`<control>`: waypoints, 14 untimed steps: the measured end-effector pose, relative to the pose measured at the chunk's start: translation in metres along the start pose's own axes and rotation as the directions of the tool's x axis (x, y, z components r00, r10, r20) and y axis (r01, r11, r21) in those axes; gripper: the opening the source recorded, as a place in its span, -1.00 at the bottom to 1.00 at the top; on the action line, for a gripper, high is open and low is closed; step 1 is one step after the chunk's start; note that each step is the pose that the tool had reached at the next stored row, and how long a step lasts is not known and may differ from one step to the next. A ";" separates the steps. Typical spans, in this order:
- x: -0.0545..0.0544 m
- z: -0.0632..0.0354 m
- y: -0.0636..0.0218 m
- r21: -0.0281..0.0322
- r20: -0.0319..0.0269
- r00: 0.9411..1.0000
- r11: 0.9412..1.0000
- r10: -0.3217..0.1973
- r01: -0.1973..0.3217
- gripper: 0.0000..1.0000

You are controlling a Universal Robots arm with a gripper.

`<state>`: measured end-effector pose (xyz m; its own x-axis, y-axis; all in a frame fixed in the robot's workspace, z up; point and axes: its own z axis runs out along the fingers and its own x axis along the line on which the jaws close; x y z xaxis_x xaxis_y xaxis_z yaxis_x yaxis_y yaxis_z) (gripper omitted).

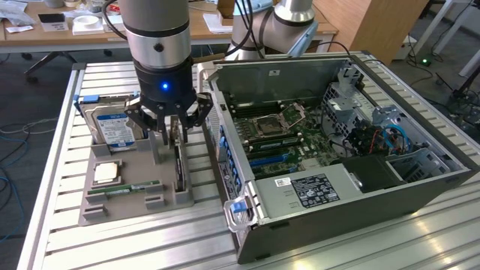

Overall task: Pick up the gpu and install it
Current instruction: 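Pick up the gpu and move the gpu toward the slot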

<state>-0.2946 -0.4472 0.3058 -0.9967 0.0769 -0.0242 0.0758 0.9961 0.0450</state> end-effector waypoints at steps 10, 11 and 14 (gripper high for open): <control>0.000 0.0018 0.0000 -0.001 0.000 1.000 1.000 0.000 0.000 -0.17; 0.000 0.0021 -0.0001 -0.001 0.000 1.000 1.000 0.000 0.000 -0.17; 0.000 0.0029 -0.0001 -0.001 0.000 1.000 1.000 0.000 0.000 -0.17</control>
<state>-0.2944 -0.4472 0.3029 -0.9967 0.0770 -0.0244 0.0758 0.9961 0.0460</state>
